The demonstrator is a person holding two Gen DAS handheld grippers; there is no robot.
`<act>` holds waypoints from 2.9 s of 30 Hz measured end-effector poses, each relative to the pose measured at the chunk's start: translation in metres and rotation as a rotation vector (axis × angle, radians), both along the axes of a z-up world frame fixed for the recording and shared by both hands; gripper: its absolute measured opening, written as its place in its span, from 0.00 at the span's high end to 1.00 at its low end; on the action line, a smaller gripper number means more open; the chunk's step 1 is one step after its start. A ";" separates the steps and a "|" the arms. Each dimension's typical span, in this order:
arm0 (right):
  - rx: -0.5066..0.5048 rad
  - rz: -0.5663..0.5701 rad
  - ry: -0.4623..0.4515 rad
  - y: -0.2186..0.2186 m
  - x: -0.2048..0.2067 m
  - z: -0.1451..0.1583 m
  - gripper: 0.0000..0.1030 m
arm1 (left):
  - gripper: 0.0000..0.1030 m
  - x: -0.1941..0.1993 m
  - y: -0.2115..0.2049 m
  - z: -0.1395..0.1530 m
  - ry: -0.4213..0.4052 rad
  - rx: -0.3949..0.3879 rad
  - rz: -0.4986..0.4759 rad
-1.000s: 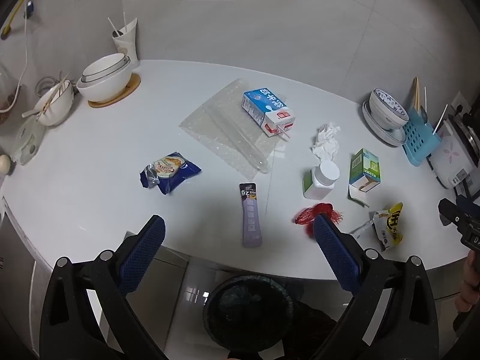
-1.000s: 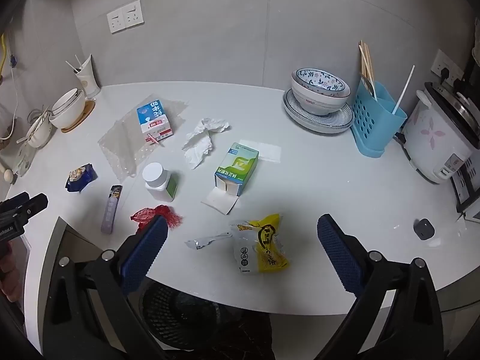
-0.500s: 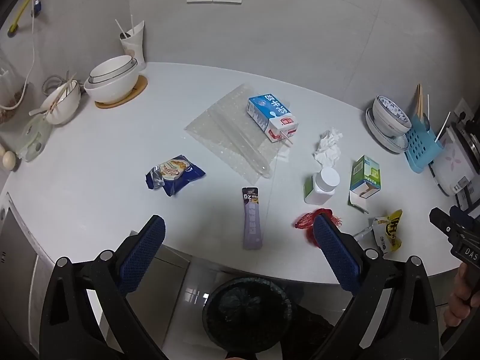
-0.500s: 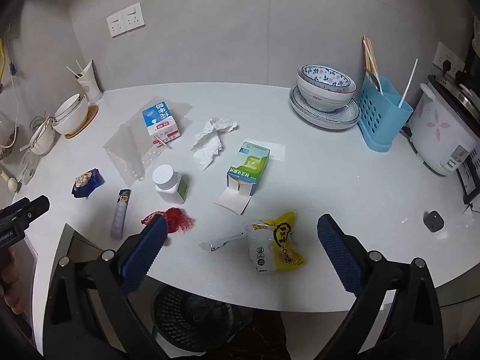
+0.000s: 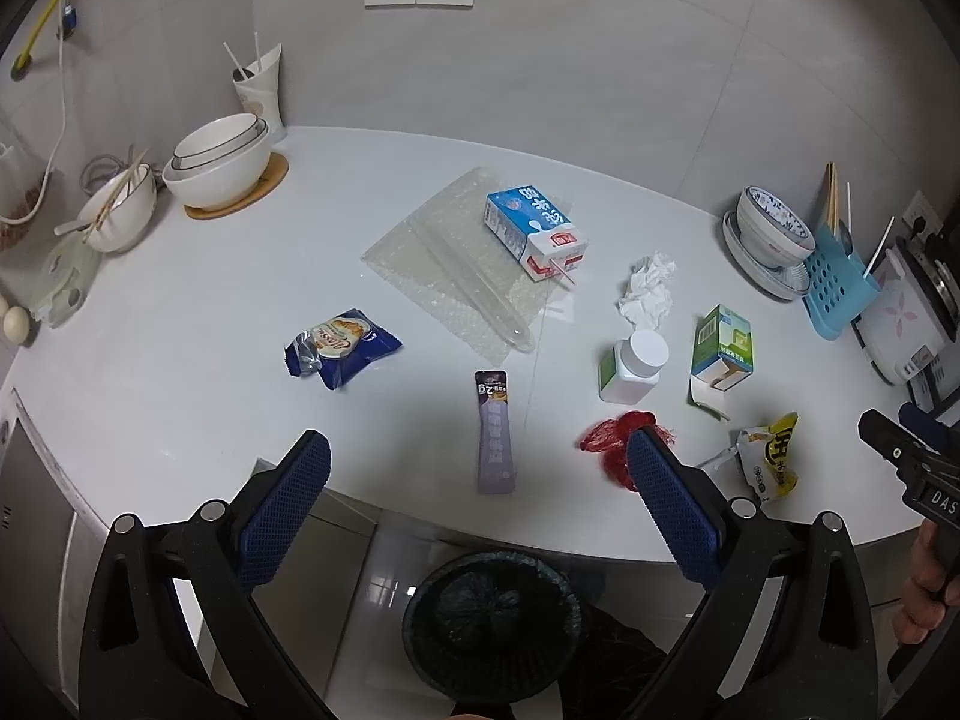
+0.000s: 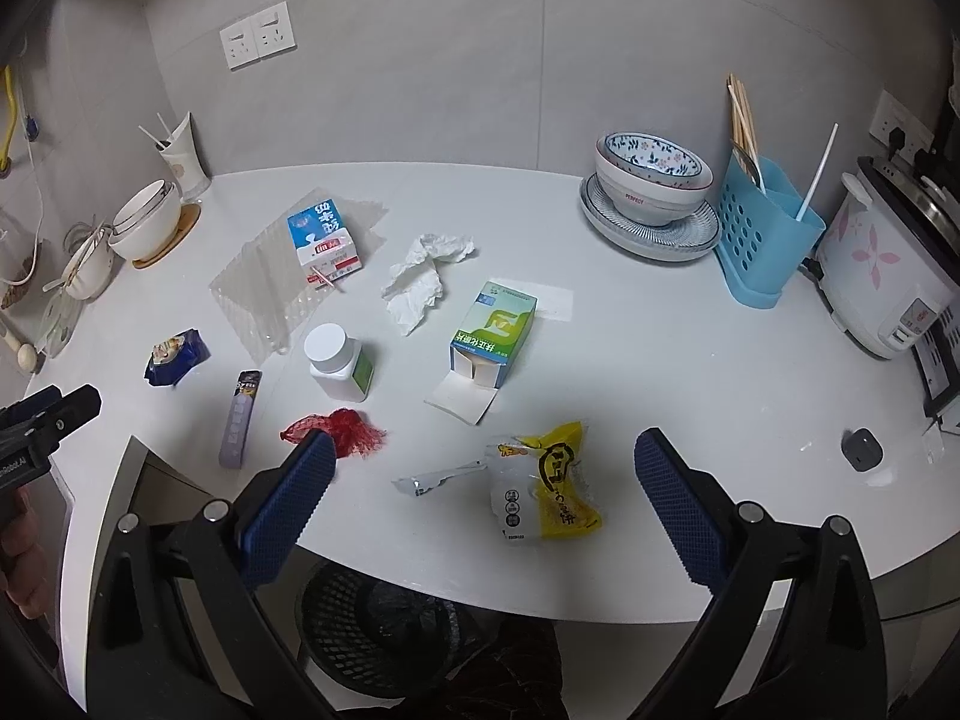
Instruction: Collect trash
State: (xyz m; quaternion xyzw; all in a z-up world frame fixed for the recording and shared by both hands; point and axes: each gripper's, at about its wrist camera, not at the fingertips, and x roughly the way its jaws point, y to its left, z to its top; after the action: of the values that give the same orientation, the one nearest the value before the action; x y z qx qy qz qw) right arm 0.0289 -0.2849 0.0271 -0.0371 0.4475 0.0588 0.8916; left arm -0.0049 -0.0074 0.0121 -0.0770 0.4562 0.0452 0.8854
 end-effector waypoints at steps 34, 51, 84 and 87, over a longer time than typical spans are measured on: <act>-0.017 -0.029 -0.027 0.001 0.005 0.008 0.07 | 0.06 0.005 -0.003 -0.007 0.026 -0.008 -0.012; -0.015 -0.031 -0.016 0.005 0.009 0.005 0.07 | 0.06 0.010 -0.004 -0.004 0.025 -0.023 -0.037; -0.063 -0.016 0.193 -0.045 0.060 -0.084 0.12 | 0.07 0.077 -0.014 -0.097 0.241 0.012 -0.040; -0.073 -0.002 0.247 -0.050 0.065 -0.101 0.13 | 0.07 0.085 -0.014 -0.113 0.281 0.015 -0.030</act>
State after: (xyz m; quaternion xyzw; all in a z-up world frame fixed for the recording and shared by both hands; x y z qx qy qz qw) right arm 0.0941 -0.3347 -0.0735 -0.0615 0.5557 0.0455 0.8279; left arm 0.0800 -0.0215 -0.1012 -0.0563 0.5764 0.0457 0.8139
